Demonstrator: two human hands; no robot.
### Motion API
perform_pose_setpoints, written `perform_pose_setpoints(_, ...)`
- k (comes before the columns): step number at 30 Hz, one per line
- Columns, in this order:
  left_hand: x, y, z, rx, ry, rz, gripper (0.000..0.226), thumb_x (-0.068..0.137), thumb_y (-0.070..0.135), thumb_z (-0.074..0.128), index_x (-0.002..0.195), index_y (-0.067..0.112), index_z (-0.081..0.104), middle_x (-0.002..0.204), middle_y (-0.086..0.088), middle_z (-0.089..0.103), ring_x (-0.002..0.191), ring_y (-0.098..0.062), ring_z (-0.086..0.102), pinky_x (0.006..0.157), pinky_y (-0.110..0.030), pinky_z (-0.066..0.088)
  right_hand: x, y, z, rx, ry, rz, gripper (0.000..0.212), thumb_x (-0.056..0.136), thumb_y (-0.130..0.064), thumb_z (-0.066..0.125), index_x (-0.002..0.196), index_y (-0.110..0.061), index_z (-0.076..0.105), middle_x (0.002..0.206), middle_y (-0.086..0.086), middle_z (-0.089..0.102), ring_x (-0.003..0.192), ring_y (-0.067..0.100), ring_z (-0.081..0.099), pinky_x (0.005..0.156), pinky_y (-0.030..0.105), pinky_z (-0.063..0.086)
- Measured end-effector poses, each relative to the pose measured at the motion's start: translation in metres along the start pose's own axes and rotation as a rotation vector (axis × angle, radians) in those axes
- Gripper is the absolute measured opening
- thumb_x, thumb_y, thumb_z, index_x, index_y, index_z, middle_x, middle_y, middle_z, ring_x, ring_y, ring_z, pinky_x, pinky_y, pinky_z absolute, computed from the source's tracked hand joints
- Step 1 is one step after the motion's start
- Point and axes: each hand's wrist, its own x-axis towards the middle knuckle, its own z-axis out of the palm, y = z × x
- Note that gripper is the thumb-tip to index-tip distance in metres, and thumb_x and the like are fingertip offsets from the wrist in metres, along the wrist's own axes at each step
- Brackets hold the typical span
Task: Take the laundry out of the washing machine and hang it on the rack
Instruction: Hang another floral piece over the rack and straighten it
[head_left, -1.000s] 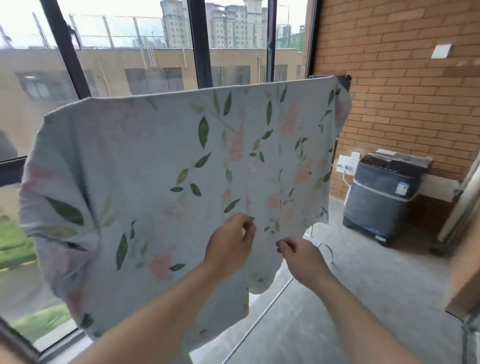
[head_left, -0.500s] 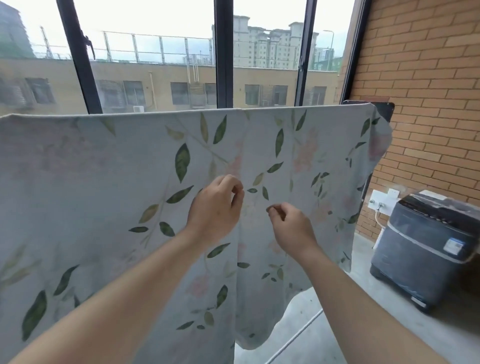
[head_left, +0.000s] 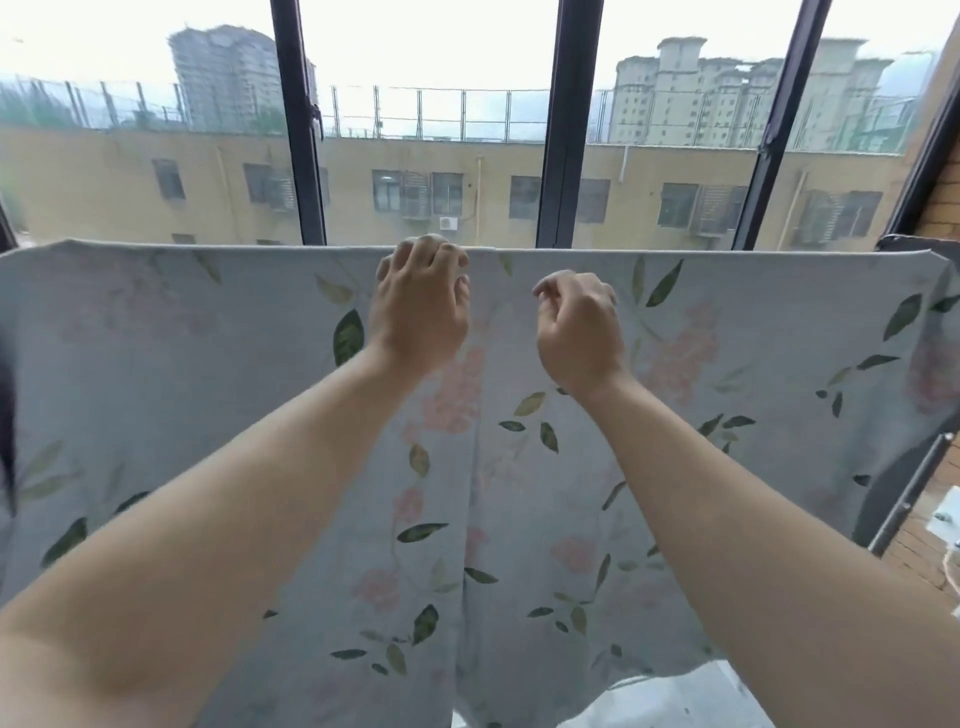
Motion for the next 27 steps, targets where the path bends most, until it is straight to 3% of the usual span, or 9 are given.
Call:
perform_pose_setpoints(4, 0.035, -0.009, 0.0, 0.055, -0.028, -0.011, 0.032, 0.098, 0.026, 0.045, 0.124, 0.013, 0.058, 0.129, -0.005, 0.057, 0.124, -0.024, 0.047, 0.108, -0.038, 0.034, 0.055, -0.005, 0.002, -0.048, 0.04, -0.057, 0.026, 0.102, -0.015, 0.043, 0.113, -0.01, 0.066, 0.114, 0.012, 0.063, 0.11, 0.029, 0.054, 0.097, 0.038, 0.046)
perform_pose_setpoints(9, 0.054, -0.021, 0.011, 0.135, -0.126, -0.071, 0.04, 0.101, 0.038, 0.035, 0.124, 0.016, 0.059, 0.123, -0.005, 0.063, 0.116, -0.026, 0.054, 0.103, -0.04, 0.035, 0.096, -0.025, 0.032, 0.024, -0.112, -0.177, 0.031, 0.099, -0.008, 0.043, 0.117, -0.014, 0.067, 0.122, 0.007, 0.067, 0.115, 0.026, 0.059, 0.1, 0.04, 0.047)
perform_pose_setpoints(12, 0.049, -0.033, 0.022, 0.249, -0.164, -0.087, 0.046, 0.103, 0.043, 0.026, 0.114, 0.019, 0.064, 0.113, -0.005, 0.066, 0.106, -0.027, 0.056, 0.097, -0.041, 0.033, 0.105, -0.02, 0.053, 0.023, -0.258, -0.054, 0.031, 0.103, -0.022, 0.038, 0.12, -0.02, 0.063, 0.121, 0.005, 0.068, 0.112, 0.028, 0.059, 0.094, 0.038, 0.047)
perform_pose_setpoints(15, 0.041, -0.044, 0.03, 0.309, -0.129, -0.046, 0.046, 0.104, 0.041, 0.026, 0.108, 0.017, 0.064, 0.107, -0.006, 0.067, 0.102, -0.027, 0.055, 0.093, -0.04, 0.031, 0.106, -0.01, 0.071, -0.044, -0.321, -0.033, 0.033, 0.104, -0.034, 0.029, 0.115, -0.024, 0.059, 0.114, 0.009, 0.068, 0.11, 0.035, 0.056, 0.089, 0.038, 0.033)
perform_pose_setpoints(21, 0.042, -0.056, 0.024, 0.287, -0.129, -0.011, 0.05, 0.102, 0.044, 0.023, 0.107, 0.017, 0.065, 0.106, -0.005, 0.068, 0.099, -0.027, 0.057, 0.09, -0.04, 0.034, 0.109, -0.018, 0.074, -0.108, -0.368, -0.061, 0.064, 0.104, -0.056, 0.011, 0.13, -0.022, 0.058, 0.127, 0.013, 0.065, 0.124, 0.033, 0.054, 0.108, 0.045, 0.028)
perform_pose_setpoints(27, 0.039, -0.07, 0.013, 0.322, -0.154, -0.014, 0.047, 0.104, 0.042, 0.023, 0.106, 0.017, 0.064, 0.108, -0.004, 0.068, 0.098, -0.026, 0.058, 0.09, -0.039, 0.035, 0.105, -0.033, 0.079, -0.157, -0.359, -0.084, 0.069, 0.104, -0.057, 0.006, 0.126, -0.021, 0.062, 0.126, 0.014, 0.066, 0.124, 0.033, 0.053, 0.108, 0.045, 0.028)
